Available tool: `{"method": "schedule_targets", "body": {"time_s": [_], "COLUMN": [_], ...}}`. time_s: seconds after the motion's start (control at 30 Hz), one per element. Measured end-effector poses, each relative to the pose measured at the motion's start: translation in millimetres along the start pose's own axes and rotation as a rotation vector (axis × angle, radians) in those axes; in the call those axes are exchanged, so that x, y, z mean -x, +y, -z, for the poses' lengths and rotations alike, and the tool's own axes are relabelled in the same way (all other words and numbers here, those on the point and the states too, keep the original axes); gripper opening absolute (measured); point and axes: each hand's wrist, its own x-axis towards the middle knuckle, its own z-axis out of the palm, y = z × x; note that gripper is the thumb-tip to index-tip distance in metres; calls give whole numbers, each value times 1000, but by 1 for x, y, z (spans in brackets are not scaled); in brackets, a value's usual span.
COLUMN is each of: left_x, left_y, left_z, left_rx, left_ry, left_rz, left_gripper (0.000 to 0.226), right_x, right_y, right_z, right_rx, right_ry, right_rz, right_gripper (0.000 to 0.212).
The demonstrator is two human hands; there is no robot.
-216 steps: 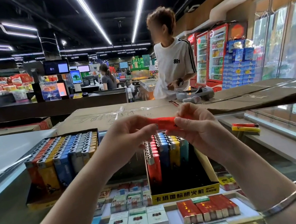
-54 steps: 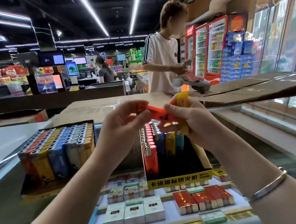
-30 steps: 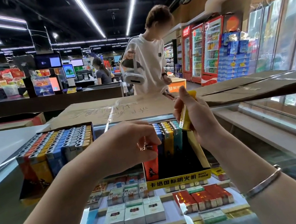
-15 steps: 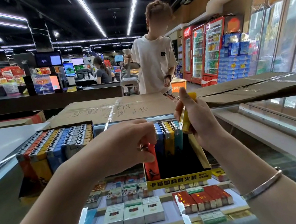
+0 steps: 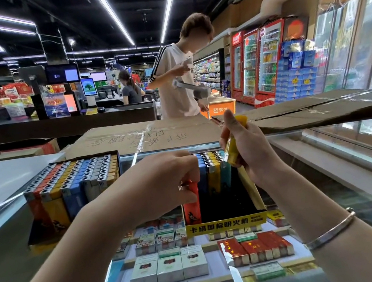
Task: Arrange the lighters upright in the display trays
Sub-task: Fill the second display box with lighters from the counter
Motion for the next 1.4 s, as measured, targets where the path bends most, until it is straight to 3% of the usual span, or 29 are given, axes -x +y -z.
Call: {"method": "schedule_targets", "body": {"time_s": [0.33, 0.47, 0.57, 0.67, 0.87, 0.97, 1.13, 1.4], "left_x": [-2, 0, -2, -7, -13, -11, -11, -12], "left_y": [-4, -11, -10, 0, 11, 8, 7, 5], "left_z": [-10, -7, -6, -9, -18, -15, -12, -14], "left_rx": [45, 275, 446, 598, 838, 973, 978, 690], "left_ry": [-66, -89, 58, 251, 452, 494, 442, 692], "left_rz": [102, 180, 167, 129, 156, 151, 39, 54], "left_gripper": [40, 39, 52, 48, 18, 28, 36, 21], "right_x": [3, 6, 5, 7, 14, 15, 12, 9], "right_y": [-3, -5, -8, -12, -13, -13, -15, -11], "right_z": [-1, -1, 0, -2, -11, -10, -8, -6], "right_rx": [26, -41, -145, -260, -311, -299, -435, -319], "right_ry": [-7, -77, -114, -208, -442, -429, -419, -424], "right_rz": [8, 17, 17, 49, 88, 67, 9, -27], "right_gripper": [37, 29, 31, 30, 15, 18, 22, 24]}}
